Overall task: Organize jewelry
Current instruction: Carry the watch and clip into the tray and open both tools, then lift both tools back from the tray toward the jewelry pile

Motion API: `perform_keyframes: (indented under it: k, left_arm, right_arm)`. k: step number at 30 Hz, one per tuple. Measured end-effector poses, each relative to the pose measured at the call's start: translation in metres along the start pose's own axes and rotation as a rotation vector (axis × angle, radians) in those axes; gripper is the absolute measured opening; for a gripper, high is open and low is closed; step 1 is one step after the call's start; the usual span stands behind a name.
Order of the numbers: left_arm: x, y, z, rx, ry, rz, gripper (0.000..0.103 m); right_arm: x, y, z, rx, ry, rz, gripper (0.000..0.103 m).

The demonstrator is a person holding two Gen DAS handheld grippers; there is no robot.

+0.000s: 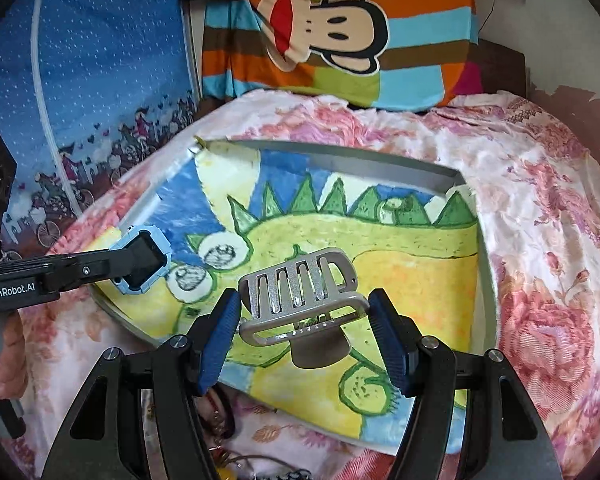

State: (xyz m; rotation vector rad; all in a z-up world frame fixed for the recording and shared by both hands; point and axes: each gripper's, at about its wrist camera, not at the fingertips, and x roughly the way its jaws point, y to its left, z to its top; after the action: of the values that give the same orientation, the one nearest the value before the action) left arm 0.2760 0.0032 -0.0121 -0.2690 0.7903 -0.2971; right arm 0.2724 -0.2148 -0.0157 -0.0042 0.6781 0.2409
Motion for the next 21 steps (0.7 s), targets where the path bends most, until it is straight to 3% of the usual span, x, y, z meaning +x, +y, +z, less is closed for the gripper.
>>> perform_keyframes:
  k: [9,12,17,21]
  left_arm:
    - [0.015,-0.001,-0.004,0.011,0.025,0.020,0.024]
    - [0.016,-0.003,-0.005,0.011,0.031,0.034,0.029]
    - [0.006,0.002,-0.006,-0.034,-0.018,0.026,0.067]
    - [-0.008,0.004,-0.006,-0.068,-0.047,0.024,0.073]
  right_arm:
    - [0.022,-0.004,-0.011,0.034,0.026,0.000,0.061]
    - [0.021,-0.006,-0.012,0.039,0.031,-0.001,0.062]
    - [0.009,-0.011,-0.013,0.043,0.014,-0.019,0.069]
    - [-0.014,-0.015,-0.016,0.056,-0.015,-0.034,0.075]
